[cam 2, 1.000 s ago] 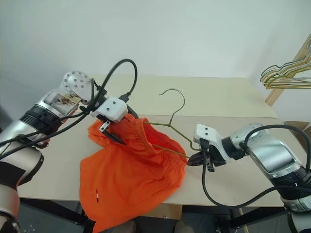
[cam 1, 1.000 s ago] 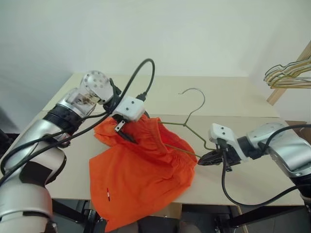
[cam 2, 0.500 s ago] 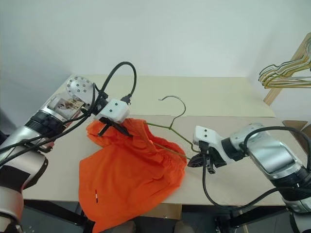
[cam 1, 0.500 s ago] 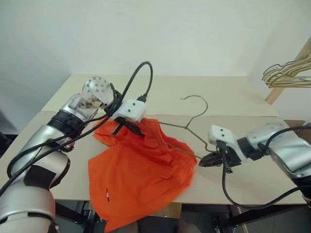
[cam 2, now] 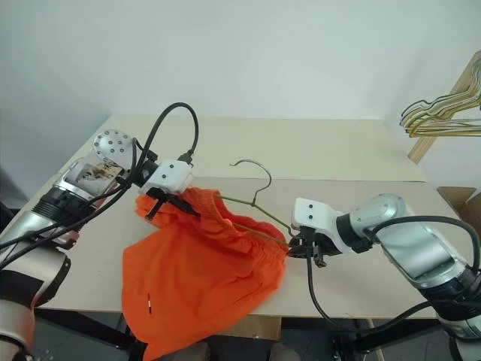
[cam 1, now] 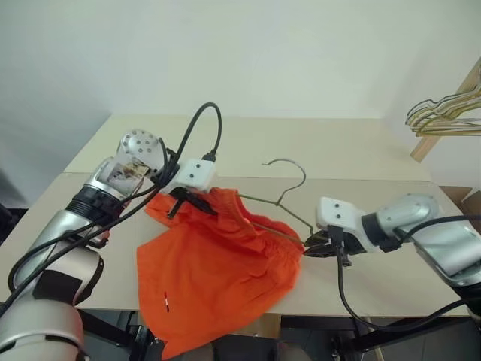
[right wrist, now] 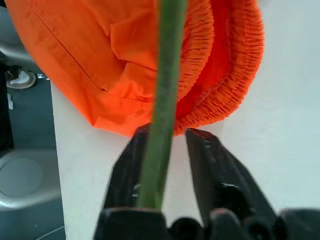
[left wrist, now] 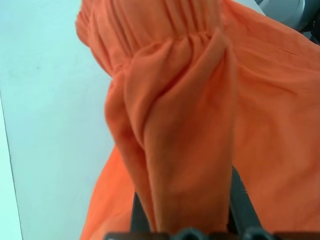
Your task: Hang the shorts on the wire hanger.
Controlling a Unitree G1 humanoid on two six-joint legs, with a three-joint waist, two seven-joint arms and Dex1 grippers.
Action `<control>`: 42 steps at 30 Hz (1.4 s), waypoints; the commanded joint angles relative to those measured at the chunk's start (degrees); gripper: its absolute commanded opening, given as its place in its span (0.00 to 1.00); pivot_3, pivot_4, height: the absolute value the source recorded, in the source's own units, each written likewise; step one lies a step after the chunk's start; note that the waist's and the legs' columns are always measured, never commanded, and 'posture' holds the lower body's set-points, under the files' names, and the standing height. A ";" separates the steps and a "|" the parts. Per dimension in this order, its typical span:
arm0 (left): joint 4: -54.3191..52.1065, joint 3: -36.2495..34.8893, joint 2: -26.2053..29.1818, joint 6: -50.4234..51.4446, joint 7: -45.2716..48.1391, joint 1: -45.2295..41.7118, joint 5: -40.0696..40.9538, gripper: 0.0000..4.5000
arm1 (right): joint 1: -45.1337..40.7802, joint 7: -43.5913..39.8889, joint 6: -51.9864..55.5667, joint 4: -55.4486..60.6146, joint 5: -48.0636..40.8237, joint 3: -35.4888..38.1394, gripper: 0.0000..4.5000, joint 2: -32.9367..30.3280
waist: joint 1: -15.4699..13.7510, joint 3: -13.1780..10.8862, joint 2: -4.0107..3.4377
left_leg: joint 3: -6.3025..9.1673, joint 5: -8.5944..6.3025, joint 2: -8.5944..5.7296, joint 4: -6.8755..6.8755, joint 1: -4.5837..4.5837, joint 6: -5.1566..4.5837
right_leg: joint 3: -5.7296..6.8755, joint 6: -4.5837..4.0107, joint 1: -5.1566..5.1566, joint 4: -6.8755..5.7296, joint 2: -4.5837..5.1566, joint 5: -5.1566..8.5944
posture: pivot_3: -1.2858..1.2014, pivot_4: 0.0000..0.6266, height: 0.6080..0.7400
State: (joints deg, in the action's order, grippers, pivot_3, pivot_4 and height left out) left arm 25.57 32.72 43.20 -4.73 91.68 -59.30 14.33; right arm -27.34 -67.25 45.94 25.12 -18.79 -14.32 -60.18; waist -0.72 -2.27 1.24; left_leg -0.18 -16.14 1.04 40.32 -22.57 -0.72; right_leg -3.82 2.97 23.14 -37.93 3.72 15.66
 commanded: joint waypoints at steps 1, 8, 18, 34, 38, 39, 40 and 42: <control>0.04 -2.41 -0.55 0.66 0.81 -0.01 -2.72 0.00 | 0.74 2.10 1.69 0.90 -1.13 6.38 0.55 -1.66 | -0.09 0.00 0.01 | 0.00 0.00 0.00 0.02 0.00 0.00 | 0.00 0.00 -0.02 0.01 0.00 0.00 | 0.53 0.00 1.00; 4.52 -5.14 -3.10 2.03 0.46 -0.52 -5.43 0.00 | 6.57 6.07 7.28 0.89 -6.34 19.58 0.99 -2.12 | 0.00 0.00 0.01 | -0.01 0.00 -0.01 0.04 -0.01 0.00 | 0.00 0.00 -0.03 0.03 0.01 0.00 | 0.52 0.00 1.00; 8.46 -10.08 -6.43 5.34 -0.04 -1.37 -7.07 0.00 | 21.78 11.79 15.89 6.70 -23.49 52.21 0.99 10.02 | 0.76 0.02 0.03 | 0.00 0.00 0.00 0.02 0.07 0.00 | -0.04 0.00 -0.12 0.03 -0.03 0.00 | 0.49 0.00 1.00; 5.60 -16.23 -7.77 11.60 -2.52 -0.25 -6.82 0.00 | 30.78 29.35 11.17 9.99 -17.56 25.77 0.99 26.45 | 4.71 0.08 0.04 | -0.04 -0.01 0.22 -0.20 0.80 0.00 | -0.21 -0.03 -0.71 0.03 -0.28 0.04 | 0.49 0.00 1.00; 3.82 -16.55 -7.35 12.59 -2.46 0.57 -6.76 0.00 | 26.31 33.47 10.96 6.12 -15.84 20.34 0.99 31.26 | 4.56 0.08 0.03 | 0.00 -0.01 0.20 -0.28 0.67 0.00 | -0.19 -0.07 -0.58 0.08 -0.28 0.05 | 0.50 0.00 1.00; 3.49 -16.63 -7.25 12.79 -2.33 0.66 -6.75 0.00 | 25.70 33.59 10.82 4.95 -15.91 19.94 0.99 31.91 | 4.49 0.08 0.03 | 0.00 -0.01 0.19 -0.25 0.60 0.00 | -0.20 -0.07 -0.53 0.08 -0.26 0.05 | 0.50 0.00 1.00; 3.25 -16.71 -7.18 12.96 -2.22 0.72 -6.75 0.00 | 25.30 33.68 10.67 4.14 -15.99 19.63 0.99 32.29 | 4.37 0.08 0.03 | 0.01 -0.01 0.17 -0.22 0.52 0.00 | -0.20 -0.07 -0.46 0.06 -0.23 0.05 | 0.50 0.00 1.00; 2.98 -16.87 -7.00 13.20 -1.99 0.67 -6.74 0.00 | 24.80 33.37 10.67 2.88 -17.24 19.51 0.99 33.36 | 3.89 0.08 0.03 | 0.01 -0.01 0.15 -0.18 0.51 0.00 | -0.19 -0.07 -0.46 0.06 -0.21 0.05 | 0.50 0.00 1.00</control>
State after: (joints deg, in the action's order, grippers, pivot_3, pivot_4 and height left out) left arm 30.47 18.04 35.57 8.12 89.52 -57.81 6.75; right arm -1.70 -33.73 58.00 28.00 -34.91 4.81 -27.39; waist 3.17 -2.19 1.27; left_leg -0.17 -16.15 1.19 40.14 -22.05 -0.71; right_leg -4.01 2.90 22.67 -37.87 3.52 15.71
